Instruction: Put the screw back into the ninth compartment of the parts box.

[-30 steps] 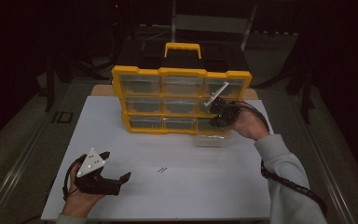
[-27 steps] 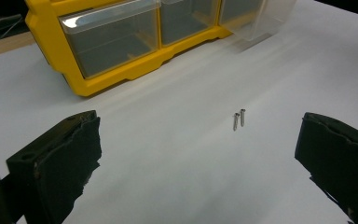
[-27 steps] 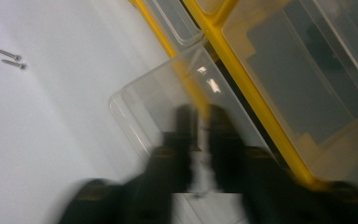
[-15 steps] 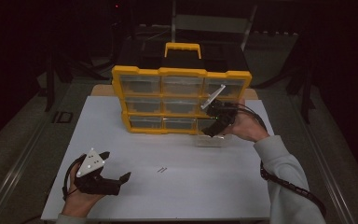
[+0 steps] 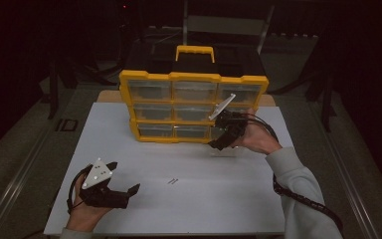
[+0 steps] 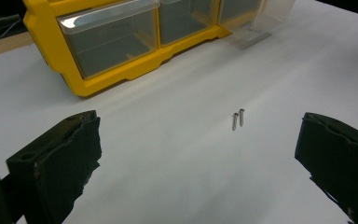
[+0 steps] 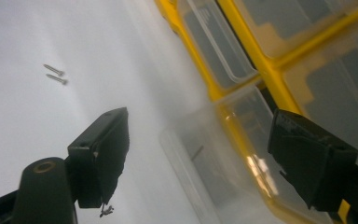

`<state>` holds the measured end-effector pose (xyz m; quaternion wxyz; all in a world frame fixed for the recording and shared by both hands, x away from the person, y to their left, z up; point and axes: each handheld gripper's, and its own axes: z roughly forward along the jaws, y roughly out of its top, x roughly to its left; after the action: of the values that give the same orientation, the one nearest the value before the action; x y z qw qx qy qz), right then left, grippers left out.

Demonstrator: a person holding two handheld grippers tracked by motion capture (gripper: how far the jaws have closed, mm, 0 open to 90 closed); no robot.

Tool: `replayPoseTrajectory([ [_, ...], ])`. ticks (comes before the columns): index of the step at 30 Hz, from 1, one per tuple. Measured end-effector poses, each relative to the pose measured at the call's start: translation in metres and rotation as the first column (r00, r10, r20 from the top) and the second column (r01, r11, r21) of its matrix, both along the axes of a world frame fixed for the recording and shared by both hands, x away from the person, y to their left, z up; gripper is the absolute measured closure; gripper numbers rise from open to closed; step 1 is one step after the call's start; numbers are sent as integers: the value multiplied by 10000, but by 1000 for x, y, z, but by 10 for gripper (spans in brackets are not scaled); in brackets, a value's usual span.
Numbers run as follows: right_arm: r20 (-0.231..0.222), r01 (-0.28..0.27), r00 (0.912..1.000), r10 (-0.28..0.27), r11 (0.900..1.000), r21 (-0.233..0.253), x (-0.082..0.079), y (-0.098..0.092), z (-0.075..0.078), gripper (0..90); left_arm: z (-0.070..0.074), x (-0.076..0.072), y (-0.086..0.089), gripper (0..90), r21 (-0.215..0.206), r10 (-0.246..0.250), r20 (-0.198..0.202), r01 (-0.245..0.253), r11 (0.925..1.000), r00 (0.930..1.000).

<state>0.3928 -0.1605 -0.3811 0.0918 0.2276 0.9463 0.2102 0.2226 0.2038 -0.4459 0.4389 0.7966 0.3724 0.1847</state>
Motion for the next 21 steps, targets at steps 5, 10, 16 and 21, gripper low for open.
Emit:
replayPoseTrajectory([
  [5,-38,-270,9996,270,9996,62,-4,10,-3,186,0,0,1,9,-56,18,2,-18,10000,10000],
  [10,-133,-443,9989,444,9989,135,-7,20,-7,168,0,0,1,9,-22,-11,25,11,10000,10000],
  [16,-135,-768,9969,771,9968,206,-15,33,-13,162,1,0,0,9,-15,-14,34,14,10000,10000],
  [21,-188,-1077,9939,1083,9937,301,-19,42,-18,173,1,0,0,9,-22,-18,34,18,10000,10000],
])
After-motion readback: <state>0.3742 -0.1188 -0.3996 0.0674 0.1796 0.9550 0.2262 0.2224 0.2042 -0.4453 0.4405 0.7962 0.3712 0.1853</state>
